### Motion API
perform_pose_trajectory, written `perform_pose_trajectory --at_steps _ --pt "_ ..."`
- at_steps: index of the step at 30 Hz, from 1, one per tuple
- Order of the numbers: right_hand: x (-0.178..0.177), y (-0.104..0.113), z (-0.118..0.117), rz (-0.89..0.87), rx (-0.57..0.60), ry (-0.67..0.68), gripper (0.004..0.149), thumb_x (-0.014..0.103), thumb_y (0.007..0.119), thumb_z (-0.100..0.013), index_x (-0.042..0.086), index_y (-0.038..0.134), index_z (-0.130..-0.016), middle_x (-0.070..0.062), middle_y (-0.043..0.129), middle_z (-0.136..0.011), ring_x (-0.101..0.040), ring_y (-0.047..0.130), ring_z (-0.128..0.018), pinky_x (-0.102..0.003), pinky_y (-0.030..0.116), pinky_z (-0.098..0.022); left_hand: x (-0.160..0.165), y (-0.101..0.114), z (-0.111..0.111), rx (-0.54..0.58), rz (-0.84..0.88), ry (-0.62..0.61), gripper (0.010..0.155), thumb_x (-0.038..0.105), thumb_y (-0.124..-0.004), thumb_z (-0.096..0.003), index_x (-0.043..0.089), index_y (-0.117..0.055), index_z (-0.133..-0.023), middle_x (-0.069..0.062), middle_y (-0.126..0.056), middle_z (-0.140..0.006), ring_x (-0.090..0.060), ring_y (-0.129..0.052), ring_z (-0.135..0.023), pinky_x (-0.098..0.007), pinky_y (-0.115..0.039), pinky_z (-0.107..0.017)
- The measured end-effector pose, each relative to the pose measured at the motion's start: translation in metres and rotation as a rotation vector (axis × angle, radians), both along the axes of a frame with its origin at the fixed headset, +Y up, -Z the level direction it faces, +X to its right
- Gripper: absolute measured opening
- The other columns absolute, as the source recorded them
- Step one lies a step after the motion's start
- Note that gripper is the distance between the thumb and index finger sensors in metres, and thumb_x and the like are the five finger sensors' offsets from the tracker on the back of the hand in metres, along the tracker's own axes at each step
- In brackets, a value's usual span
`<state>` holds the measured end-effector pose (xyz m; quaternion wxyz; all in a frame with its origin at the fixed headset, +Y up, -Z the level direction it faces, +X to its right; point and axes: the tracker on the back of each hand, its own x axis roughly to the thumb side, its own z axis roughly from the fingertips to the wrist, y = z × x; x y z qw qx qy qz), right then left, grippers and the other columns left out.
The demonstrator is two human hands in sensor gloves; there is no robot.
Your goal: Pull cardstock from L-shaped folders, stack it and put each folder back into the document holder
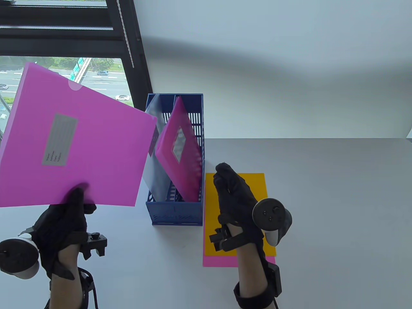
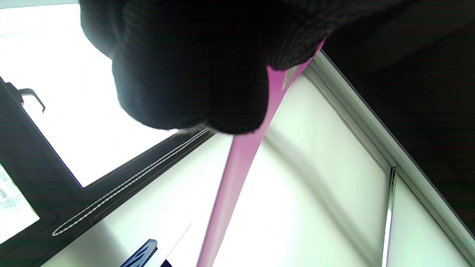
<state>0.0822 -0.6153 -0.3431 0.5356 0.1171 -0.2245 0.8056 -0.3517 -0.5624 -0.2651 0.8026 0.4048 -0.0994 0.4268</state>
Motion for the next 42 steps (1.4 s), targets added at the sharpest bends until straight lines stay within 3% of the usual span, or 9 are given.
perform_pose_trajectory --at_steps 15,24,34,42 --pt "-0.021 -0.007 -0.005 0.073 -0.044 0.054 0.05 0.047 0.074 -0.064 0.03 0.063 -0.109 0.004 0.079 -0.1 -0.021 0.086 -0.081 -0.053 0.052 -0.078 0.055 -0.057 -0.061 -0.237 -0.173 -0.003 0.049 0.035 -0.074 -0.0591 0.002 -0.08 -0.096 -0.009 -0.099 -0.064 -0.031 -0.107 -0.046 -0.056 -0.069 -0.066" --pt "-0.033 -0.013 -0.008 0.123 -0.077 0.08 0.049 0.047 0.074 -0.064 0.03 0.064 -0.108 0.004 0.079 -0.101 -0.022 0.085 -0.082 -0.054 0.052 -0.078 0.062 -0.102 -0.091 -0.414 -0.205 -0.037 0.048 0.034 -0.074 -0.0591 0.004 -0.08 -0.096 -0.009 -0.098 -0.067 -0.033 -0.105 -0.048 -0.058 -0.068 -0.065" --pt "-0.043 -0.02 -0.011 0.194 -0.102 0.067 0.049 0.048 0.076 -0.063 0.031 0.066 -0.108 0.001 0.075 -0.105 -0.025 0.081 -0.086 -0.055 0.05 -0.078 0.053 -0.105 -0.094 -0.446 -0.167 -0.064 0.049 0.036 -0.073 -0.0597 0.005 -0.081 -0.096 -0.009 -0.098 -0.068 -0.034 -0.104 -0.049 -0.058 -0.067 -0.065" --pt "-0.077 -0.028 -0.009 0.444 -0.101 -0.12 0.064 0.054 0.08 -0.06 0.027 0.056 -0.113 -0.001 0.066 -0.11 -0.035 0.068 -0.097 -0.057 0.041 -0.079 0.047 -0.111 -0.098 -0.475 -0.14 -0.083 0.049 0.037 -0.073 -0.0598 0.005 -0.081 -0.096 -0.009 -0.098 -0.068 -0.035 -0.104 -0.05 -0.059 -0.066 -0.066"
